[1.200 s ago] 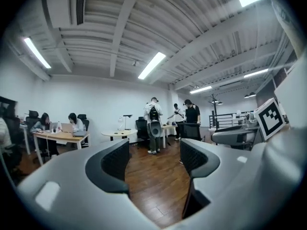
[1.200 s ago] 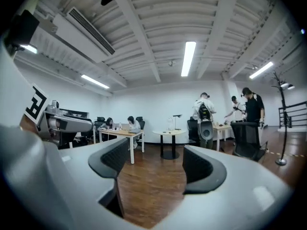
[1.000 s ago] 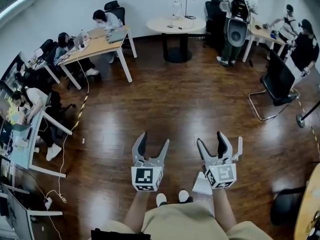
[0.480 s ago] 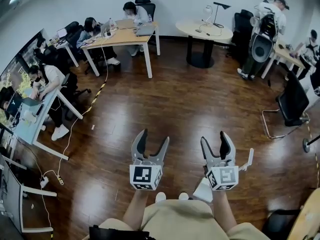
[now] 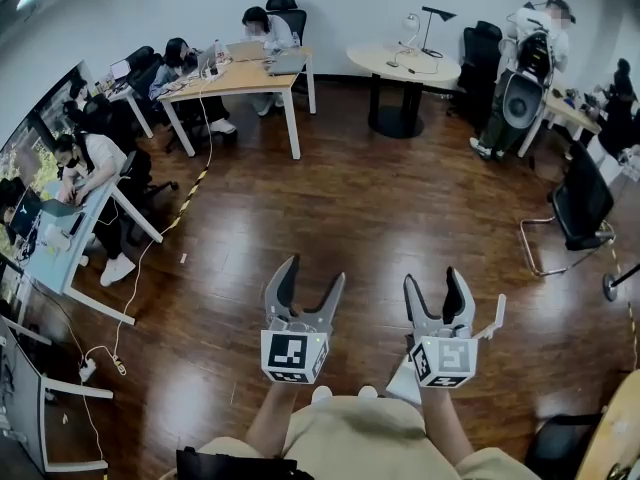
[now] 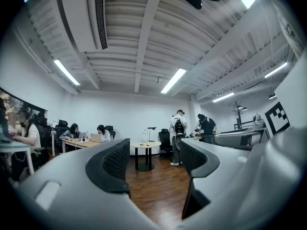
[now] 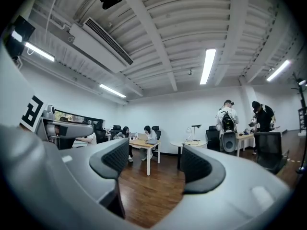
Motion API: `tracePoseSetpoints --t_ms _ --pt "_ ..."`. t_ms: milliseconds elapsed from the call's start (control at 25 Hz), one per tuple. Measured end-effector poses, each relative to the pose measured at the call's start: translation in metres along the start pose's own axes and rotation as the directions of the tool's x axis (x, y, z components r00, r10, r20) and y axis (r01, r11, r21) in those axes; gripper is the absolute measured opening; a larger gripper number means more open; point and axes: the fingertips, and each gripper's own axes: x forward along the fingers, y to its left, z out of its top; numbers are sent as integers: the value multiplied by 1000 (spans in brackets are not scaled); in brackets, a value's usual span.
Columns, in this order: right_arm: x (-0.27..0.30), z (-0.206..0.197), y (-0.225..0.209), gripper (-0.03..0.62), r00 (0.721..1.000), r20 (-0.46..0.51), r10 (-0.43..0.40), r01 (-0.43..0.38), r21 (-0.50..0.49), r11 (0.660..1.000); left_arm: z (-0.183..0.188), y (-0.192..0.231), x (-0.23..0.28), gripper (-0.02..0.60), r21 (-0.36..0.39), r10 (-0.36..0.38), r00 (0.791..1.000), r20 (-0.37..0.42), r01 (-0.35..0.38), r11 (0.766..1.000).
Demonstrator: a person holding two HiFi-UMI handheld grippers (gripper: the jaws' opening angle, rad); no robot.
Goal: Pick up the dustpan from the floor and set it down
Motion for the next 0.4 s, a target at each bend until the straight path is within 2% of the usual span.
tracePoseSetpoints --t_ms 400 --pt "-13 -6 -10 331 1000 -10 -25 25 21 999 -6 -16 -1 314 3 -39 999 -16 39 999"
